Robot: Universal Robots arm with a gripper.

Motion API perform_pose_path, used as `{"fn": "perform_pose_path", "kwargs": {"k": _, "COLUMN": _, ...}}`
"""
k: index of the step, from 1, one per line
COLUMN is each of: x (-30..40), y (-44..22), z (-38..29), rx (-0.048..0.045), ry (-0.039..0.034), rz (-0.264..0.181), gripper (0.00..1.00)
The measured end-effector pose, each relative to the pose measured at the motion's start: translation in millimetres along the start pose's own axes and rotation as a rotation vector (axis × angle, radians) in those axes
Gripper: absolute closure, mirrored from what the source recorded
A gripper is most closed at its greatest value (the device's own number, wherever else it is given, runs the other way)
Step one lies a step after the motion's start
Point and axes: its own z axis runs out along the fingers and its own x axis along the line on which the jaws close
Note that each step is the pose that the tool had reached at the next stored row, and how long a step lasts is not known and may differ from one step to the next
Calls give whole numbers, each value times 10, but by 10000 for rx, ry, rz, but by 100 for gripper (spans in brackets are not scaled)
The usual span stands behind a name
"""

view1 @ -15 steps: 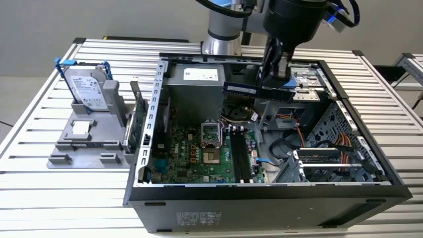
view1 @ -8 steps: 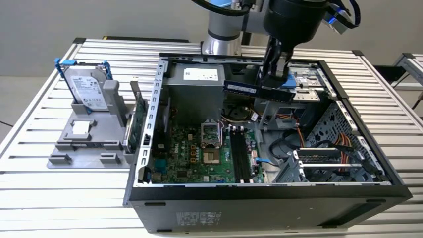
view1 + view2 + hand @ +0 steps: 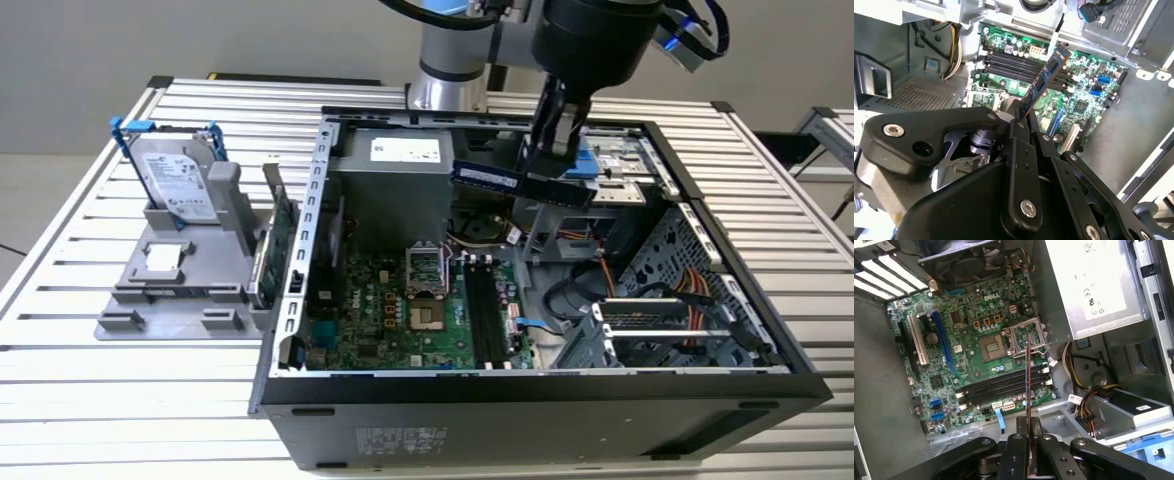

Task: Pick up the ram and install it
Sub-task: 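Insert the ram into the slot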

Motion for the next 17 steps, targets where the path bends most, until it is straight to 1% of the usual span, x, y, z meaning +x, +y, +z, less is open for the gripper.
{"fn": "perform_pose_path", "kwargs": {"k": 17, "x": 0, "y": -1, "z": 0, "rx": -1, "ry": -42, "rz": 1219, "gripper": 100}}
